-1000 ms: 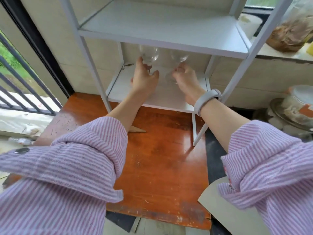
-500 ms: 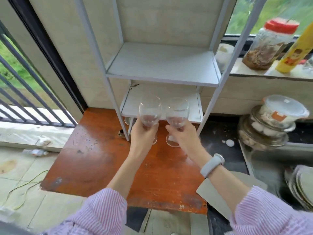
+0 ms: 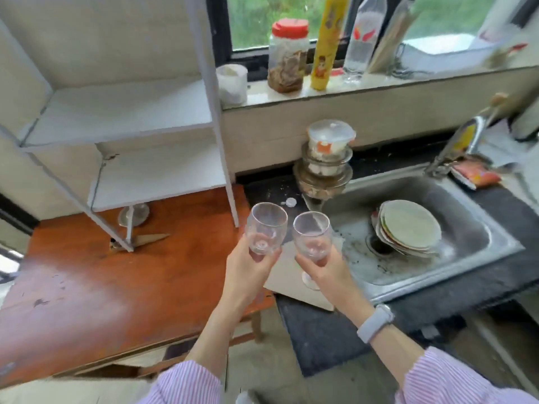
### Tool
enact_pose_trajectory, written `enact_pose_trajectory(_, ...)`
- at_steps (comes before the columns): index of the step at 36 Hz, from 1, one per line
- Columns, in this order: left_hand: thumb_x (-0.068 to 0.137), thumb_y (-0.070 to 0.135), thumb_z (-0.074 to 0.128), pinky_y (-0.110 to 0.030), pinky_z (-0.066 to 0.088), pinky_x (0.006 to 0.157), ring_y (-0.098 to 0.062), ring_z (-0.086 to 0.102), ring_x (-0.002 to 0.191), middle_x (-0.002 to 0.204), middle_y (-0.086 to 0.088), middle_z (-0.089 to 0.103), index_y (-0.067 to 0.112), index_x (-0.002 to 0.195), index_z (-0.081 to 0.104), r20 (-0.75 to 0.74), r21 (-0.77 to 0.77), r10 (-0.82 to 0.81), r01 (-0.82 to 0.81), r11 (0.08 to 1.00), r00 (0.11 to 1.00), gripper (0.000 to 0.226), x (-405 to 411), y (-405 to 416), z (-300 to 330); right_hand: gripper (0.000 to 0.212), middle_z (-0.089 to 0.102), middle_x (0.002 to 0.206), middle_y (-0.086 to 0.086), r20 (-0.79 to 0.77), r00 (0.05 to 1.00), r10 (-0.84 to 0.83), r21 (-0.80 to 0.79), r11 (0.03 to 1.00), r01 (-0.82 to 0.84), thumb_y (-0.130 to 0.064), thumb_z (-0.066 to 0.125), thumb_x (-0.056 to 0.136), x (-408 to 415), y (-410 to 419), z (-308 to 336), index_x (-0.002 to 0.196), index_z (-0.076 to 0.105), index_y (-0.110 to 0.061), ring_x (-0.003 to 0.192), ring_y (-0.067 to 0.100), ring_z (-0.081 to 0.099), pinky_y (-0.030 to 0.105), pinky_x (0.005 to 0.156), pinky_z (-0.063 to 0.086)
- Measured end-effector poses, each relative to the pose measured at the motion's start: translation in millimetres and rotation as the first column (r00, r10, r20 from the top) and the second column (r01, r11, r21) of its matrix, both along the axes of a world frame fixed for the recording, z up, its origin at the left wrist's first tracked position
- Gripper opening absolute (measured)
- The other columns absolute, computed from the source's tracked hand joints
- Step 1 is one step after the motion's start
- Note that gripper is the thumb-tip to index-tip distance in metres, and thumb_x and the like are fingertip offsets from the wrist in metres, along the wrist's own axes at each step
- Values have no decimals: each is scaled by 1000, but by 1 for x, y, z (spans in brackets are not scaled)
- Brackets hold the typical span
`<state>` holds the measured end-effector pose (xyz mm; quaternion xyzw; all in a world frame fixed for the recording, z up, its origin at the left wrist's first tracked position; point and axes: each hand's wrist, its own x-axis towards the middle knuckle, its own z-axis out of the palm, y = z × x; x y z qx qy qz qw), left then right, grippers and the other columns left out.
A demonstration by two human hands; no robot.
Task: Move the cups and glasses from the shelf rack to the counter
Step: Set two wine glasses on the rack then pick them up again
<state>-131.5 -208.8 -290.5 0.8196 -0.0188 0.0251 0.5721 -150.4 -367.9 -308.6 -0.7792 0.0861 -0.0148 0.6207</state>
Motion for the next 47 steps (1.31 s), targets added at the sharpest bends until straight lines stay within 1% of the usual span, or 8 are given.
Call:
enact_pose_trajectory(6,77,20,73,-8,43,64,-8,58,73,88,-1,64,12,96,59,-7,-42,-249,249,968,968,25,-21,-138,10,27,61,62,-14,45,972,-232,36,972,231,-14,72,77,-63,-135,6,92,51,-26,53,-4,56,11,54,43)
enact_pose_trajectory(10,76,22,74,-36,49,74,-18,60,76,82,1,65,18,89,59,-16,-14,-391,391,920,920,20,-51,-249,13,23,54,44,-17,51,936,-347,29,938,346,-19,70,78,-122,-234,10,93,52,-24,39,3,47,19,48,35)
enact_pose_trajectory(16,76,31,71,-22,50,71,0,62,76,81,13,66,32,86,59,28,-36,-652,652,757,758,16,-109,-409,25,23,46,41,-10,75,816,-573,-13,818,575,-19,66,81,-217,-367,23,95,49,-25,36,8,40,21,45,35)
enact_pose_trajectory(20,77,29,71,-3,39,54,12,55,58,65,12,59,30,75,52,58,-23,-763,765,644,644,19,-150,-502,38,24,46,45,-14,82,705,-704,-13,707,707,-17,66,82,-277,-438,33,96,48,-23,34,8,39,20,42,35)
enact_pose_trajectory(25,76,27,70,-1,38,51,13,55,56,65,12,60,30,76,52,58,-22,-870,872,490,490,18,-195,-604,46,28,53,74,-12,126,504,-854,-108,493,863,-23,69,79,-338,-510,36,101,51,-22,52,-7,50,8,52,38)
enact_pose_trajectory(38,76,30,70,-10,43,54,-1,60,71,77,16,63,33,77,52,8,24,-990,989,144,143,18,-263,-868,24,30,63,87,-2,100,111,-989,-47,106,993,-20,69,79,-429,-702,16,104,53,-18,72,4,61,12,62,45)
enact_pose_trajectory(42,77,30,69,-8,43,48,-1,62,60,72,13,63,30,79,53,-34,12,-995,995,97,98,16,-267,-948,14,28,60,84,-3,77,66,-995,-46,62,997,-19,68,80,-434,-770,14,103,53,-17,72,4,57,7,60,43)
enact_pose_trajectory(47,79,32,69,-25,51,67,-8,63,70,79,10,64,24,93,56,-136,43,-989,997,58,63,21,-271,-1035,0,34,61,94,-6,28,49,-998,-48,48,998,-24,67,80,-442,-841,5,109,49,-20,86,7,60,7,62,46)
